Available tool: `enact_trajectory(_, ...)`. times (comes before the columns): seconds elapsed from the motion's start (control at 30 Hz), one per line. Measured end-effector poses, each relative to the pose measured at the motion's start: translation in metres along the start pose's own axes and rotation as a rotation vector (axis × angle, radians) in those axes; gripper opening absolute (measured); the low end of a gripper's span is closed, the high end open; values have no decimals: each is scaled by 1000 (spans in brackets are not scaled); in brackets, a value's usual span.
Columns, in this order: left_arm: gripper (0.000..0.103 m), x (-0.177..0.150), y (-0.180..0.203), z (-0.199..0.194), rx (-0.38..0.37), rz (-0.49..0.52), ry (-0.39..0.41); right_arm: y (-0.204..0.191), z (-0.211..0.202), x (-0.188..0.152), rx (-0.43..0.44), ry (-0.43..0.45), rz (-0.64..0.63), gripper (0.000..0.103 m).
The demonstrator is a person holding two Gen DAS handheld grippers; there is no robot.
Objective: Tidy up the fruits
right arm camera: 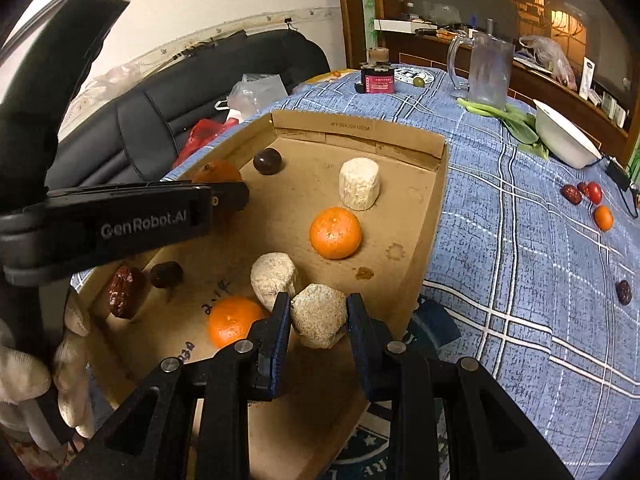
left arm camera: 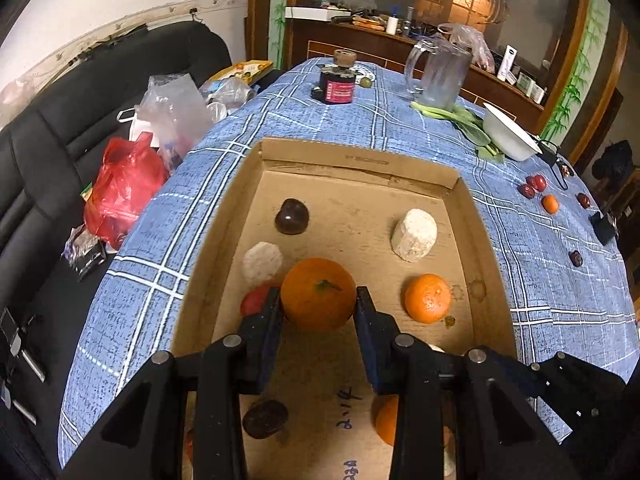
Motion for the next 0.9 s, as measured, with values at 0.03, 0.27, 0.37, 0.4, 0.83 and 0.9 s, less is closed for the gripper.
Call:
enact_trajectory(0.03, 34, 0, 2, 0, 1, 4, 3, 0, 0, 0, -1, 1, -1, 31)
enact_trajectory(0.27, 40, -2, 0, 0, -12, -18, 1, 0, -2, 0, -3, 8, 5, 33)
enact_trajectory(0.37, 56, -3, -7, -4, -14, -48, -1, 0, -6, -2, 8, 23, 13, 40)
enact_trajectory(0.4, 56, -3, -9, -6, -21, -59, -2, -1, -7, -1, 5, 28, 10, 41)
enact_trajectory(0.83, 66, -23, -23, -49, 28, -114, 51, -6, -45, -19, 13, 107, 41, 51)
enact_trajectory(0.9, 67, -27, -20, -59, 61, -102, 79, -6, -51, -22, 13, 121, 57, 53)
Point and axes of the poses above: each gripper's, at about its wrist camera, not at the fingertips, and z roughly the way its jaws point, y to its right, x to its top, the point moved 1 cm from there along z, roughly the way its jaws point, and after that the axes turned 11 degrees about x, right-handed, at the moved point
